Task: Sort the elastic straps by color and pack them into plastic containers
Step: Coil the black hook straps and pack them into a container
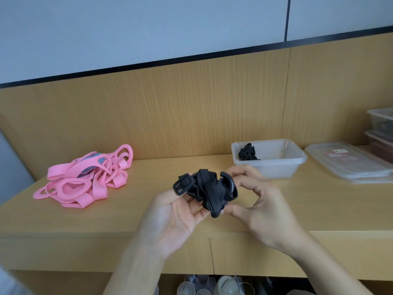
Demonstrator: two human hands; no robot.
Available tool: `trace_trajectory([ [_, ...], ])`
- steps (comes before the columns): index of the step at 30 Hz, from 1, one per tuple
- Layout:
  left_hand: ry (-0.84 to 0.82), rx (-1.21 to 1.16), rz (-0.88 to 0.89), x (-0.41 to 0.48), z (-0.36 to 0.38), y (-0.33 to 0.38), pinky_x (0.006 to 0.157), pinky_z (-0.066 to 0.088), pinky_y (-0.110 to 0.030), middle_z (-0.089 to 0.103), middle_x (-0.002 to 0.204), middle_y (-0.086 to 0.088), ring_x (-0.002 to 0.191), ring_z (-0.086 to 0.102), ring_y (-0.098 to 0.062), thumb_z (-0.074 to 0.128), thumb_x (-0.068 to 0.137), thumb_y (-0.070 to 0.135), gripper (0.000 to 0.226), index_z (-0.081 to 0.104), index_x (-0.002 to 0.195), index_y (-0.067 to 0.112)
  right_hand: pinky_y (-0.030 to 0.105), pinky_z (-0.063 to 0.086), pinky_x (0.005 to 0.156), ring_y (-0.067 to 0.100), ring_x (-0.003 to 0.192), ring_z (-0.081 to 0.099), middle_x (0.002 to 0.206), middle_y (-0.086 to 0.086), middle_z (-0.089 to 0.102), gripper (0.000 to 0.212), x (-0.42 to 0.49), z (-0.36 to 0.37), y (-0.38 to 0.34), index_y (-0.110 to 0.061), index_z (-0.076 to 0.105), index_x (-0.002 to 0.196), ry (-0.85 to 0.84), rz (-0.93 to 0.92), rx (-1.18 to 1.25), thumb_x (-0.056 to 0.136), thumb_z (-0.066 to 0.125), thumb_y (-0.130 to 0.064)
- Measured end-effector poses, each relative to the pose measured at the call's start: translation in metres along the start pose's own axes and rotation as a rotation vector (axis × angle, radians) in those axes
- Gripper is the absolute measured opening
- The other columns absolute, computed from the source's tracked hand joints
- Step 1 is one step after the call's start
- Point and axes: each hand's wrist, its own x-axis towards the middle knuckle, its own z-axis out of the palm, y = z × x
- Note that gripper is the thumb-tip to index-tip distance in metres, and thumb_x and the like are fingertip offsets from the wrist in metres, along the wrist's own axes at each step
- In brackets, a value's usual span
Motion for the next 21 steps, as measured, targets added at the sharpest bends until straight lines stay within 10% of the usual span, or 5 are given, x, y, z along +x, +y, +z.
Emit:
trace_trajectory([
  [6, -0.327, 0.094, -0.017, -0.030, 0.023, 0.009, 0.103, 0.052, -0.048, 0.067, 0.128, -0.012, 0.116, 0.066, -0.023, 0.072, 0.090, 0.017, 0.030, 0.071, 0.118, 0.008, 0.013, 0.046, 0.079, 0.008, 0.093, 0.060, 0.095, -0.013, 0.061, 0.050, -0.007, -0.005, 0.004, -0.030, 0.066, 0.105, 0.156, 0.003, -0.249, 0.066, 0.090, -0.013],
  [13, -0.214, 0.205, 0.045, -0.057, 0.066, 0.005, 0.074, 0.060, -0.045, 0.074, 0.104, -0.019, 0.092, 0.072, -0.029, 0.071, 0.077, 0.002, 0.017, 0.065, 0.093, 0.003, 0.031, 0.055, 0.094, 0.012, 0.108, 0.069, 0.113, -0.009, 0.074, 0.076, -0.015, -0.002, 0.016, -0.029, 0.062, 0.122, 0.100, 0.178, 0.152, 0.070, 0.064, 0.027],
  [21, -0.143, 0.303, 0.146, -0.041, 0.071, 0.009, 0.075, 0.060, -0.040, 0.074, 0.105, -0.022, 0.095, 0.073, -0.030, 0.078, 0.073, 0.010, 0.029, 0.063, 0.096, 0.002, 0.022, 0.040, 0.110, 0.013, 0.136, 0.051, 0.143, -0.014, 0.056, 0.073, -0.021, -0.020, 0.019, -0.031, 0.046, 0.145, -0.151, 0.123, 0.236, 0.081, 0.076, -0.010],
])
